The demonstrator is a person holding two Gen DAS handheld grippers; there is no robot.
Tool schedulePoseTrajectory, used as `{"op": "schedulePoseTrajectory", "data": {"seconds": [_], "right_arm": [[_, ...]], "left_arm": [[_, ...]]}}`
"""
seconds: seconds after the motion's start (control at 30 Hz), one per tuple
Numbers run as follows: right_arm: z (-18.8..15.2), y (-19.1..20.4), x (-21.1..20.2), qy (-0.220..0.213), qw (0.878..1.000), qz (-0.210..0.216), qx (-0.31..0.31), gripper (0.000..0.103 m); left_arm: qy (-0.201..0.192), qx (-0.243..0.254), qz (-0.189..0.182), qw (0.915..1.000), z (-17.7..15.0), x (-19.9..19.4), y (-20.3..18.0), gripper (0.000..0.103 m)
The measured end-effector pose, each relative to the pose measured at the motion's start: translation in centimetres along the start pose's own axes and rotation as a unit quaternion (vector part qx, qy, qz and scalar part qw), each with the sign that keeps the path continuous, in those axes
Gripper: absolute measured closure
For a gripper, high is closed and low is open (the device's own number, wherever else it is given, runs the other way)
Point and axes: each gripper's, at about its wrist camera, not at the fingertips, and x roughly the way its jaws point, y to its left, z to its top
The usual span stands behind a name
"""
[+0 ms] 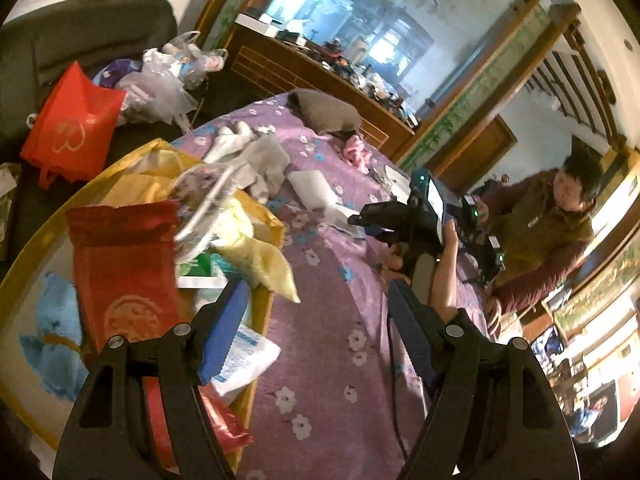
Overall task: Organize soft objects
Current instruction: 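Grasp the white foam sheet with the left tool while the right tool grasps a thin white packet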
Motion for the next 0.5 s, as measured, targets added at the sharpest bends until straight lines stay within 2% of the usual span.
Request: {"op": "schedulePoseTrajectory", "data": {"seconds": [0.07, 0.13, 0.27, 0.43, 0.5], "right_arm": [[-0.4, -0.7, -1.6, -0.015, 1.0, 0.021, 0.007, 0.103], [-1.4, -1.5, -3.5, -0.025, 0.999, 0.044, 0.008, 0.103], [-4.3, -3.5, -8.0, -0.042, 0.993, 0.109, 0.003, 0.103], [-7.9, -7.0, -11.2, -0.037, 0.982, 0.183, -0.007, 0.103], [-8.6, -7.5, -10.8, -0.026, 0.981, 0.192, -0.009, 0.103]], "left_arm": [[0.006, 0.015, 0.005, 0.9999, -0.3, 0.4, -1.0, 0.03], [0.015, 0.032, 0.012, 0.9993, -0.5, 0.9, -2.1, 0.03], [0.031, 0.033, 0.012, 0.9989, -0.1, 2.4, -3.8, 0.03], [0.06, 0.058, 0.031, 0.9961, 1.4, 5.8, -6.0, 0.03], [0.083, 0.079, 0.05, 0.9922, 2.6, 8.1, -6.8, 0.03]]}}
